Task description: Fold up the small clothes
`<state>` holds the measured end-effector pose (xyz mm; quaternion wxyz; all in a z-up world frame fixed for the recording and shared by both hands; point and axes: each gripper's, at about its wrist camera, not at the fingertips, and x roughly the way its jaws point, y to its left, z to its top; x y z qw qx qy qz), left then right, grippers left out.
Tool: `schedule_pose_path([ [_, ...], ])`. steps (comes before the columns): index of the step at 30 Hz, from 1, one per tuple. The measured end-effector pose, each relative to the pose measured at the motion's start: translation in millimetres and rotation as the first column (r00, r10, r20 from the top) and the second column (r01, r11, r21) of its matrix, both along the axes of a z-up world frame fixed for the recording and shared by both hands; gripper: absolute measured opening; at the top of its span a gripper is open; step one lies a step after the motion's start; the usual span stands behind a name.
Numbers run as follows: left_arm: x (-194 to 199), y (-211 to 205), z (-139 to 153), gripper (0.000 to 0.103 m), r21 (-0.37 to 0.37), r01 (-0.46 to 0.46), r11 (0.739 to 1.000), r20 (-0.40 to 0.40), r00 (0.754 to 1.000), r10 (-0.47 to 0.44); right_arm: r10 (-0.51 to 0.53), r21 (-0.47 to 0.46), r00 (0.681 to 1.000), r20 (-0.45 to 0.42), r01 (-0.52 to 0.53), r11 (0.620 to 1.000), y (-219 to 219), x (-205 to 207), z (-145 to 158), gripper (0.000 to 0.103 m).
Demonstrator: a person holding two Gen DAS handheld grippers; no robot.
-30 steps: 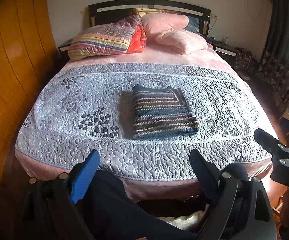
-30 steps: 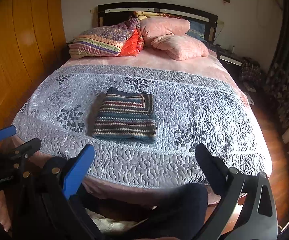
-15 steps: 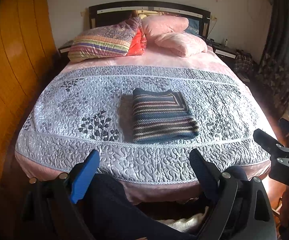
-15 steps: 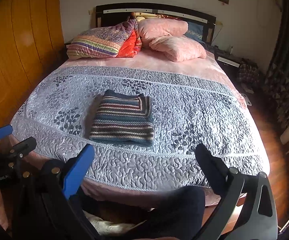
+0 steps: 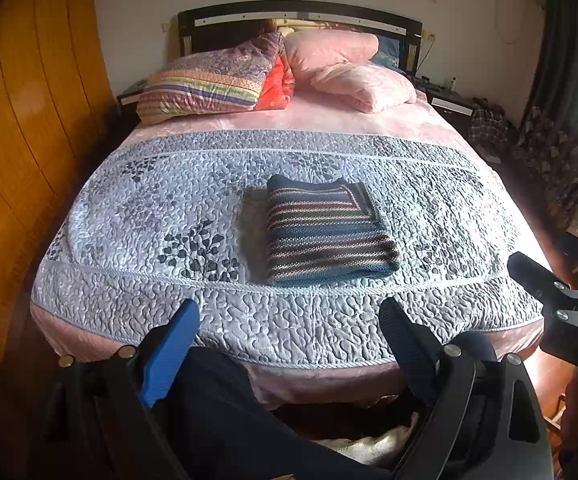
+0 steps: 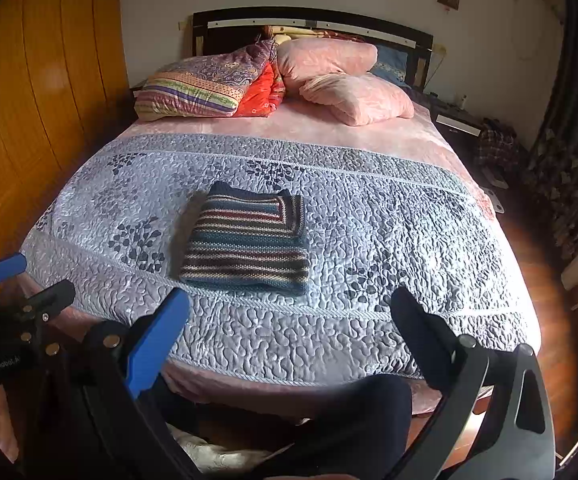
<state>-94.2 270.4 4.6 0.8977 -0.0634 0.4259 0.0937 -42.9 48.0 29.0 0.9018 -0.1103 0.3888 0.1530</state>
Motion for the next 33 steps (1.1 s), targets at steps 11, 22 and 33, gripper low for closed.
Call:
schedule_pose_path([
  [11, -0.1, -0.6, -1.0, 0.091, 0.002, 0.002, 1.0, -0.004, 1.0, -0.002, 0.0, 0.002, 1.0, 0.0, 0.0, 1.0, 1.0, -0.2, -0.5, 0.1],
  [22, -0.5, -3.1, -2.2, 0.091, 0.007, 0.004, 1.0, -0.008, 1.0, -0.004, 0.006, 0.005, 1.0, -0.004, -0.006, 1.0, 4.8, -2.2, -3.0, 0.1],
  [33, -1.3, -2.9, -4.5, 0.091, 0.008, -0.002, 1.0, -0.014, 1.0, 0.002, 0.007, 0.007, 1.0, -0.005, -0.007, 1.0, 7.1, -2.6, -4.1, 0.1],
])
